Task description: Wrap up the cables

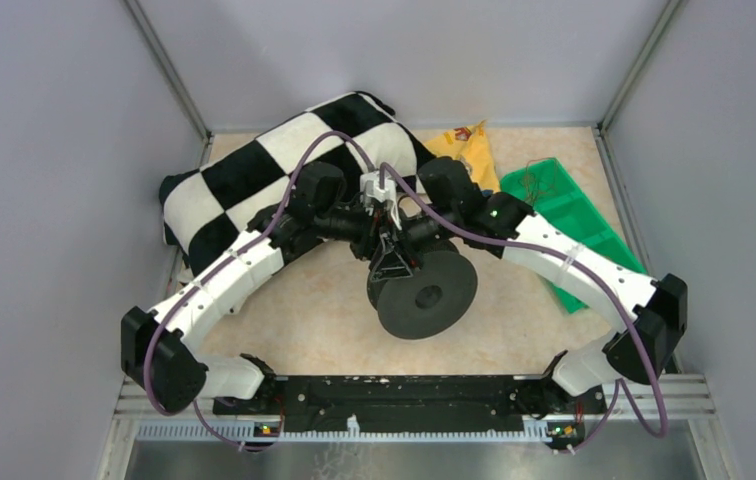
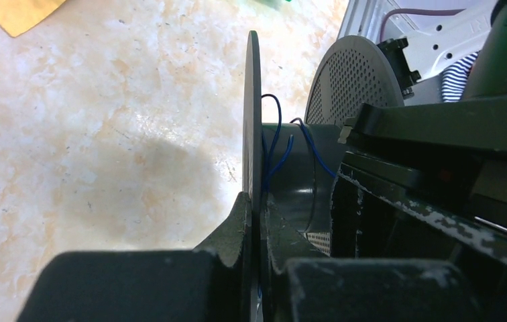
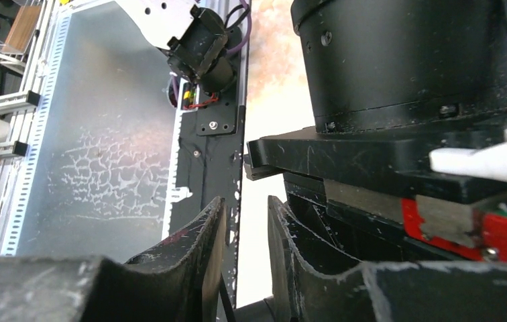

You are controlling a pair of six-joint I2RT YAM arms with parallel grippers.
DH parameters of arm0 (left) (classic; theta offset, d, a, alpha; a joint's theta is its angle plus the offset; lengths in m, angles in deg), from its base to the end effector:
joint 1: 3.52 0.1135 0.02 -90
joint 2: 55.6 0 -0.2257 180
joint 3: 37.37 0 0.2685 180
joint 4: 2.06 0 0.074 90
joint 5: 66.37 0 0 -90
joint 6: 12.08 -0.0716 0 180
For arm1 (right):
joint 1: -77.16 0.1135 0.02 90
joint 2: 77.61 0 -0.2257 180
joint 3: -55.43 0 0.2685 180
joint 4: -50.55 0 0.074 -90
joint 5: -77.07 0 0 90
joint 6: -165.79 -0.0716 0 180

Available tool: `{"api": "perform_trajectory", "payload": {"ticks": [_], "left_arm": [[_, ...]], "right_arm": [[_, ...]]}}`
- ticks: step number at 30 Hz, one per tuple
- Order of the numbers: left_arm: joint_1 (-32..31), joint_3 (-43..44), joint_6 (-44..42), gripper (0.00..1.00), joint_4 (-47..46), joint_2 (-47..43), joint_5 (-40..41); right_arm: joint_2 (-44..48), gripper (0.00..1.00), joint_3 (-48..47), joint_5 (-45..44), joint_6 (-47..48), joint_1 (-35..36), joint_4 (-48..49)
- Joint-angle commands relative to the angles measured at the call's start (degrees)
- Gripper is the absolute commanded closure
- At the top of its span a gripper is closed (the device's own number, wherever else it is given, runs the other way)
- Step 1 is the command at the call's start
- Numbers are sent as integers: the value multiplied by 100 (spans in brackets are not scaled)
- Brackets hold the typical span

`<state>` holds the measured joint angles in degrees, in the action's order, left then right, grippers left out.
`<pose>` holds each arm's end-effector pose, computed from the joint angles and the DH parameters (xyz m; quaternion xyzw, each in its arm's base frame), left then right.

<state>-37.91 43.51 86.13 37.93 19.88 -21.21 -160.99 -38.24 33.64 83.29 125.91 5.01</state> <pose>0.2466 -0.2300 0.2864 0.3581 0.7570 -0.4707 0.2778 0.1975 0.3040 0.3145 -0.5448 0.6337 0.4773 0.2716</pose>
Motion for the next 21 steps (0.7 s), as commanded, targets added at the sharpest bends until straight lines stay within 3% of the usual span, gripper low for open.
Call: {"api": "perform_trajectory", "payload": {"ticks": [1,10,21], "left_arm": [[-120,402,-5,100,-631,-297,-262],[-119,384,39,100,-649,-416,462],[-120,12,66,100,-1030,-748,974]], "right_arm": [[-214,69,-160,-272,76,82,-262],[-20,59,-187,-861,-195,82,44],[646,51,125,-1113,-1189,82,1388]]}}
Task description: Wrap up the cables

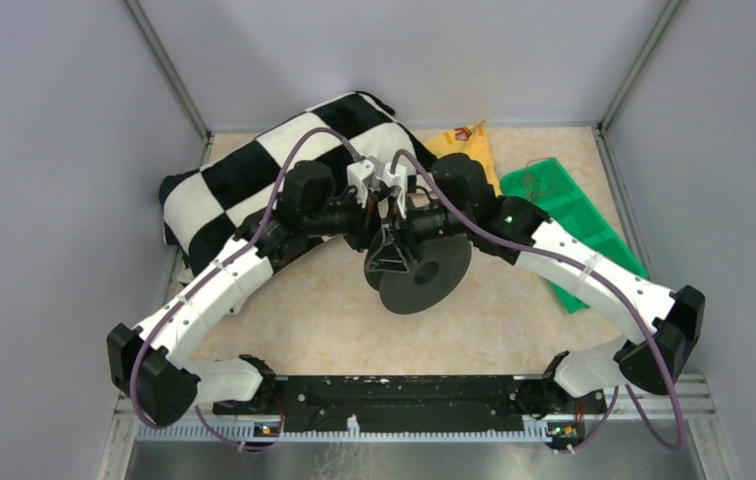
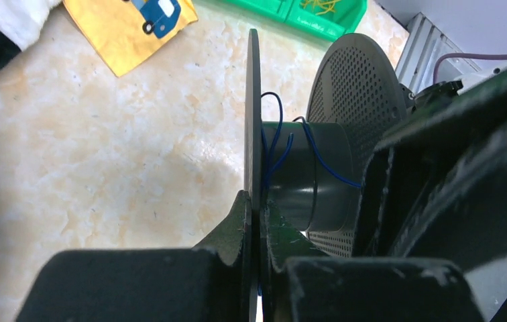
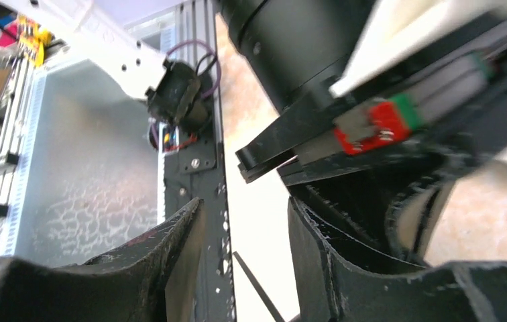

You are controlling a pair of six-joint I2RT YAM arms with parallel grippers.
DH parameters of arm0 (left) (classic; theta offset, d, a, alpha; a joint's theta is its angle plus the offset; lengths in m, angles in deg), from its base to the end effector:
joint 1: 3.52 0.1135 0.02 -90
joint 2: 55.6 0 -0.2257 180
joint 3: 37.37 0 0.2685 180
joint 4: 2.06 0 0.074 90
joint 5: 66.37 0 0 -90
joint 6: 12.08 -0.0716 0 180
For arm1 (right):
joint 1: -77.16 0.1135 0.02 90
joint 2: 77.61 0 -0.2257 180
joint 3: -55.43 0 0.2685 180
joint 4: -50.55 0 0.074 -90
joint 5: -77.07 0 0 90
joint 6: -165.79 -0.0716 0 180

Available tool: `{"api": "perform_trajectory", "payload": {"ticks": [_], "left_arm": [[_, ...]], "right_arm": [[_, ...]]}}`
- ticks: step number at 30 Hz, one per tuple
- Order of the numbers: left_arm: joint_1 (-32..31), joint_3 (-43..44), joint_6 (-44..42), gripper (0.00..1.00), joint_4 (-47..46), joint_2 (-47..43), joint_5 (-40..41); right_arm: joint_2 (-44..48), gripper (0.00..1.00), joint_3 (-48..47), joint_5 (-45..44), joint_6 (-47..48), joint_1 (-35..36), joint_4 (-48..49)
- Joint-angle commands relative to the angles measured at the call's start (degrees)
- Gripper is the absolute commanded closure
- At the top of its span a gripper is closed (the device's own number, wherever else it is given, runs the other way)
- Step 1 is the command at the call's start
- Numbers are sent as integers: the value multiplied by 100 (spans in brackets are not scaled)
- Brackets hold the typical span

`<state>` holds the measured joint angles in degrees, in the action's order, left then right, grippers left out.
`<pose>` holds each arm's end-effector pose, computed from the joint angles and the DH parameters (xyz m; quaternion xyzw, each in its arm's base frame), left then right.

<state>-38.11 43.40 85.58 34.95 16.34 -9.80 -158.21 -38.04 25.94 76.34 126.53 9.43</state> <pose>0.2519 -0.2217 0.3061 0.3350 0.7647 -0.4075 0.3700 0.1998 0.3019 0.3346 -0.4964 0.6617 0.4600 0.3226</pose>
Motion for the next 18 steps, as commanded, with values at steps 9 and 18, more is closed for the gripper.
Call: {"api": "perform_trajectory", "payload": {"ticks": [9,18], "left_arm": [[-94,-17,113,100,-773,-406,-155],[-101,-79,86,100,-785,-431,-149]], "right_arm": [[700,48,374,-417,-1212,20,1935],[952,45,508,-1240,-1427,11,2236]]}}
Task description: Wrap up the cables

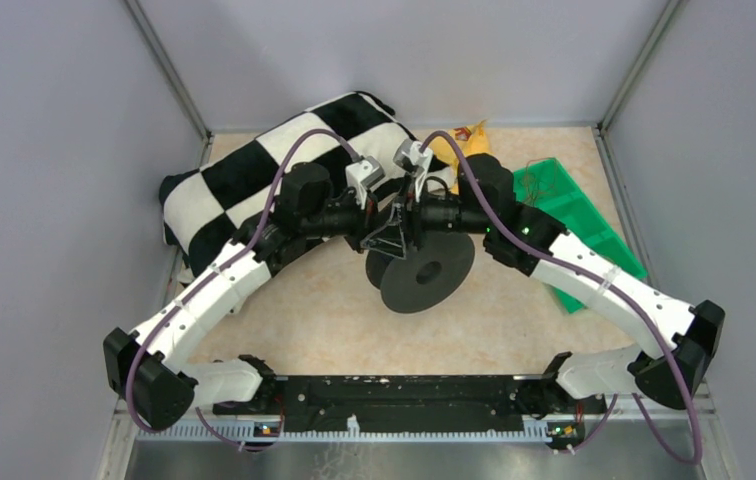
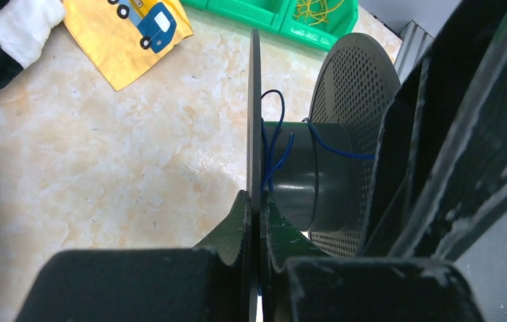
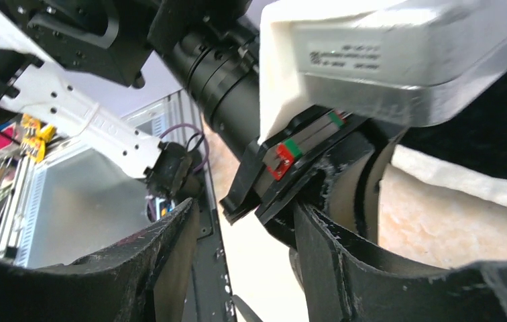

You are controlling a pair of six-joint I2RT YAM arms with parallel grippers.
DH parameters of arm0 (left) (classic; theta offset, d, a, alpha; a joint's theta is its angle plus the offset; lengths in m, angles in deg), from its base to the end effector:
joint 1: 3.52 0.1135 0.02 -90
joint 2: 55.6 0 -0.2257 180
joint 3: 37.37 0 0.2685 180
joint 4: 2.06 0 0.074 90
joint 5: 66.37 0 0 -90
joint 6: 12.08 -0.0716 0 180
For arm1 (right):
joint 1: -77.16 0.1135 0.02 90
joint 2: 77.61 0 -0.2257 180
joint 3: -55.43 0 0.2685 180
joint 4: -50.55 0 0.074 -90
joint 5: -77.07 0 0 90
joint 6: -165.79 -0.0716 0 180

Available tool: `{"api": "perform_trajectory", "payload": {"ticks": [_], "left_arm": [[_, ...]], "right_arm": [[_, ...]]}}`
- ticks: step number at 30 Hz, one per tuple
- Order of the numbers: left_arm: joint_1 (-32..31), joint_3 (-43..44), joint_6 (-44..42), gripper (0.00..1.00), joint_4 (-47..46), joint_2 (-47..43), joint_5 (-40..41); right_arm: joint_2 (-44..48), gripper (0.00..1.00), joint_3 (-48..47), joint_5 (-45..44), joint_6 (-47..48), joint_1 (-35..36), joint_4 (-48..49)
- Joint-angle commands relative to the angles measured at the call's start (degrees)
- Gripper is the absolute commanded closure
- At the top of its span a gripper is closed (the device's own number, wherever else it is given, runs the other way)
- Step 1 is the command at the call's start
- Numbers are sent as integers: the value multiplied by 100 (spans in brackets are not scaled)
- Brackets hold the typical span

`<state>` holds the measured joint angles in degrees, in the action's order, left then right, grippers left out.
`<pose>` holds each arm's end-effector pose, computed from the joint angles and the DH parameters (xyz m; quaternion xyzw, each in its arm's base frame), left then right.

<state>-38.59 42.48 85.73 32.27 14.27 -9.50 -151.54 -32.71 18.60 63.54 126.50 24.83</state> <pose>0.2466 -0.2210 0.3167 0.3400 0.7464 -0.4129 0.3960 0.1997 0.2900 0.3693 -0.4000 0.6519 0.4925 0.4153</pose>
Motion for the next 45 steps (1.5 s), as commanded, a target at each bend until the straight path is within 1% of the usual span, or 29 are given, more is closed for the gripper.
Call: {"api": "perform_trajectory", "payload": {"ticks": [1,7,11,14,18,20,25,29,32,35,38,40,41,43,44,45], "left_arm": [[-53,1,73,100,-517,-227,-160],[-48,20,139,100,-534,-219,31],[-45,3,180,100,-570,-232,188],[-47,-13,177,100,-577,-236,274],[-50,-30,177,100,-580,-244,439],[-47,-38,185,100,-568,-221,505],[-51,79,334,100,-460,-127,866],[60,467,751,100,-56,158,1305],[345,793,1307,100,245,412,1248],[620,902,1664,100,244,467,1040],[796,955,1938,100,222,368,1142],[825,996,2141,100,239,273,1447],[831,1016,2250,100,260,214,1654],[826,1019,2493,100,250,86,2020],[830,969,2594,100,198,2,2181],[829,880,2694,100,15,-139,2309]], "right_arm": [[304,45,-14,-515,-169,13,707],[356,44,-36,-467,-276,9,734],[484,44,6,-718,-332,14,735],[603,42,34,-1218,-347,14,622],[838,37,198,-2433,-428,-46,359],[1002,36,380,-2715,-601,-244,340],[1672,36,1120,-2903,-1234,-927,482],[2445,32,1768,-3537,-1463,-1091,341],[2851,32,2072,-4055,-1576,-1096,-35],[3260,31,2458,-4378,-1808,-1125,-353],[3532,31,2742,-4551,-2313,-1199,-770],[3617,31,2904,-4687,-2938,-1209,-1052],[3633,31,2989,-4681,-3401,-1210,-1205],[3669,32,3263,-4406,-4383,-1203,-1318],[3689,33,3491,-4128,-4897,-1214,-1228],[3696,34,3735,-3838,-5333,-1208,-920]]}}
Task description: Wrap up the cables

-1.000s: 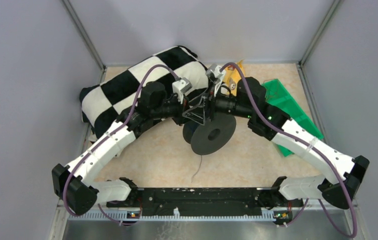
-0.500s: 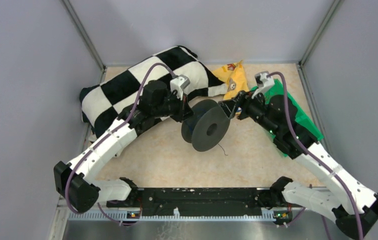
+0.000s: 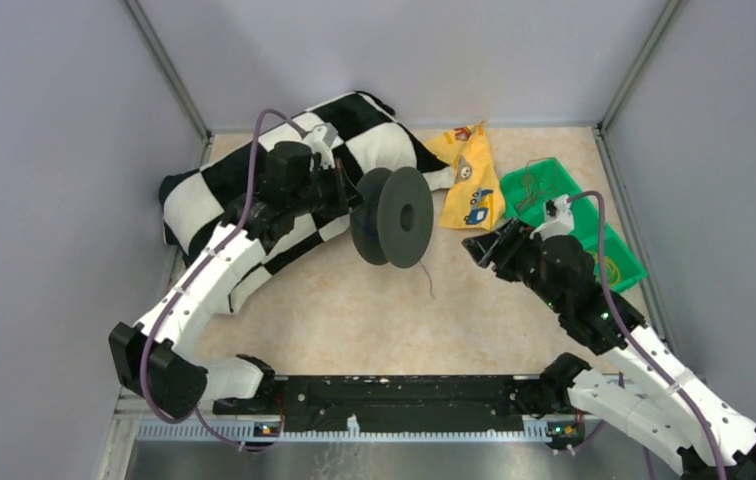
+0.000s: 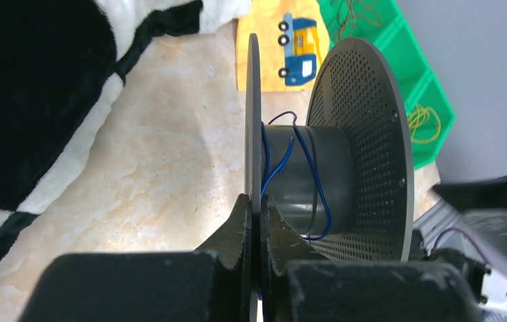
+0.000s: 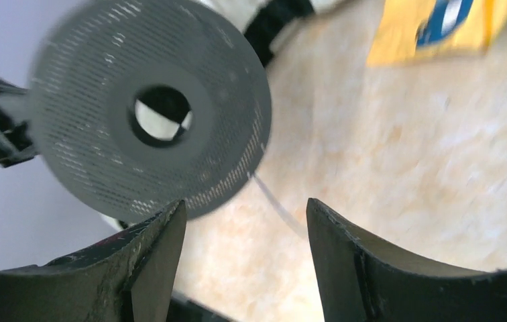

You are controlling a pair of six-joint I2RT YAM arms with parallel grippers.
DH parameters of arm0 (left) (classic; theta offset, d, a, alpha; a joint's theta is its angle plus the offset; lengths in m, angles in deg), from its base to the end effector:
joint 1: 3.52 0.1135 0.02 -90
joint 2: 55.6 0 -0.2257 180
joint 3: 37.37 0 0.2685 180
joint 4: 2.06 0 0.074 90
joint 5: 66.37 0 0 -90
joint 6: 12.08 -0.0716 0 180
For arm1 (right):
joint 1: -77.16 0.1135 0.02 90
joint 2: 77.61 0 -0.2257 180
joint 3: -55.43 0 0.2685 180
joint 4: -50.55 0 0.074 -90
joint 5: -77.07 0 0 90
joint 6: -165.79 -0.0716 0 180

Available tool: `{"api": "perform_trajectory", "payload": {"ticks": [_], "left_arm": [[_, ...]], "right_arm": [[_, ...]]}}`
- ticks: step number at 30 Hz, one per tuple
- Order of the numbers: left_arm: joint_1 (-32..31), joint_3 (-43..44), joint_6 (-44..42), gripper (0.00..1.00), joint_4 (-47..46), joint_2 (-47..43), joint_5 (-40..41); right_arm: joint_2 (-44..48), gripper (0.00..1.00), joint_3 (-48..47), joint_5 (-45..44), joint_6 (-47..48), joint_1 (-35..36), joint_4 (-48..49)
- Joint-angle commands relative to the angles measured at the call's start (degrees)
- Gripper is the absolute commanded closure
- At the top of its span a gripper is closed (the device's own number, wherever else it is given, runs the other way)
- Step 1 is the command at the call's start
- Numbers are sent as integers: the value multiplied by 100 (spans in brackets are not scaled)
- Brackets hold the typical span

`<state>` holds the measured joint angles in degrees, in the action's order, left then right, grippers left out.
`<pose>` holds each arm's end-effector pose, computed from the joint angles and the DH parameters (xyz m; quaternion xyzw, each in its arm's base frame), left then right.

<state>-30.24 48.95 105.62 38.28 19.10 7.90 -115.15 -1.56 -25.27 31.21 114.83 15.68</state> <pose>0.3028 -0.1742 0.3166 0.0624 0.8529 -0.3355 0.3951 0.1938 0.1303 0.3022 0.1127 0.7856 0.3318 0.5100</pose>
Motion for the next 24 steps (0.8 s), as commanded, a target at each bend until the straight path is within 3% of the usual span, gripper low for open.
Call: {"api": "perform_trajectory", "payload": {"ticks": [1,5,14,24], "left_arm": [[-7,57,761,100,-850,-780,632],[-8,-900,931,100,-2206,-1369,623],[-9,-1442,958,100,-2996,-1594,492],[-9,-1653,883,100,-3291,-1744,430]], "right_arm": [[44,35,866,822,-2563,-37,277],[-174,33,1726,1431,-4278,146,1681],[-804,31,2419,1122,-6637,512,3375],[-870,31,2812,855,-7694,644,3788]]}}
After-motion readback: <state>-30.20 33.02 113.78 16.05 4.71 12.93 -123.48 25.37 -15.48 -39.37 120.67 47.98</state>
